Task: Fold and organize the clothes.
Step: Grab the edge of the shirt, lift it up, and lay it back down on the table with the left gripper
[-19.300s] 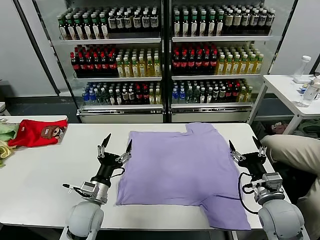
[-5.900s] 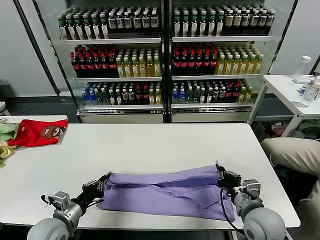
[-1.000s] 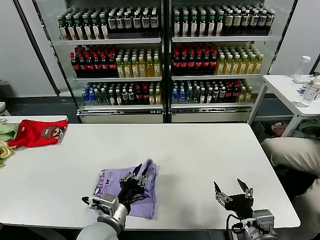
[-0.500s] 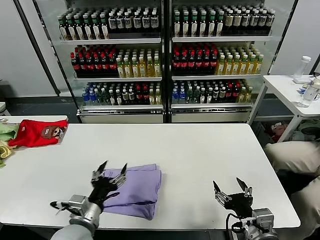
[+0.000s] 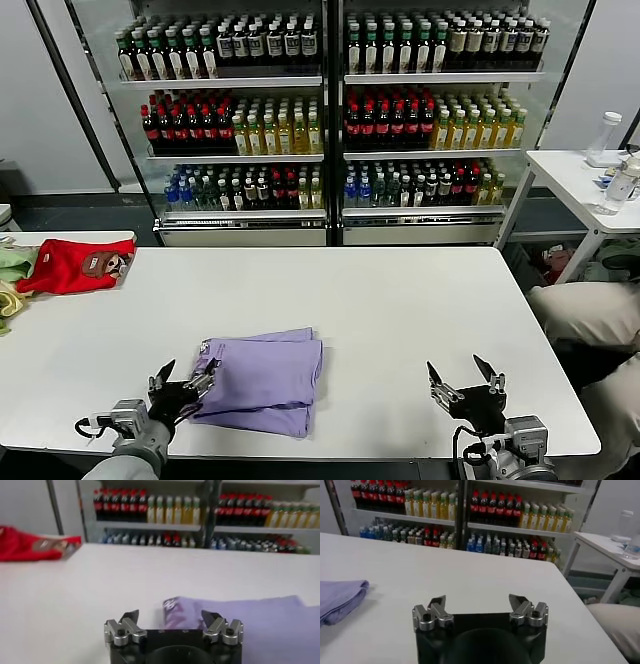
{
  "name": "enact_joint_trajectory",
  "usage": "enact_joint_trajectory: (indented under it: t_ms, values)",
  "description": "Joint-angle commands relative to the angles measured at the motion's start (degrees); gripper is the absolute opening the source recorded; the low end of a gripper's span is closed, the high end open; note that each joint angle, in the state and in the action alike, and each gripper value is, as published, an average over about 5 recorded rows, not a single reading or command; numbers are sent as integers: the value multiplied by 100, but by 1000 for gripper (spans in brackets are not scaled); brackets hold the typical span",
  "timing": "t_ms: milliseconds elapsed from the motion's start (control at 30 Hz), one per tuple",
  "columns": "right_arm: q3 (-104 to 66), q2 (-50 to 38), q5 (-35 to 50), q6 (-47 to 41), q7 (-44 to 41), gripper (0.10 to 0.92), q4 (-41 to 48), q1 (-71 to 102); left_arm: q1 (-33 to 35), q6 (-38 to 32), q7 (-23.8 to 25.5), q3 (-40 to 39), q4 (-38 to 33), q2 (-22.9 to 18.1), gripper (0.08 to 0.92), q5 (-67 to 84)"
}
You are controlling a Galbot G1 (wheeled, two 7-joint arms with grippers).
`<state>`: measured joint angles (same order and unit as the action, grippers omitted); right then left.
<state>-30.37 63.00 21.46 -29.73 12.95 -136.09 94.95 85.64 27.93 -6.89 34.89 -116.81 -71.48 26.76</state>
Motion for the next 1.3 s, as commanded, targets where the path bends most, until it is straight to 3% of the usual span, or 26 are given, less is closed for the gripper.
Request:
enact_joint_trajectory:
  t_ms: [33,433,933,1167,1300]
  values:
    - [10,7,-4,1,0,823,11,-6,-89,217,387,214,361,-7,823,1028]
    - [53,-22,-18,-4,1,823,20,-28,-209,114,511,190,494,-34,790,1267]
    - [83,-51,-18,-7,3,823,43,-65,-147,-100,631,200,320,-37,368,1230]
    - [41,-76,-8,-2,2,823,61,-61,-20,-39,592,1121,-620,260,169,1256]
    - [65,-77,-9,-1,3,823,71,-91,106,426,554,1989,-1136,435,124,1306]
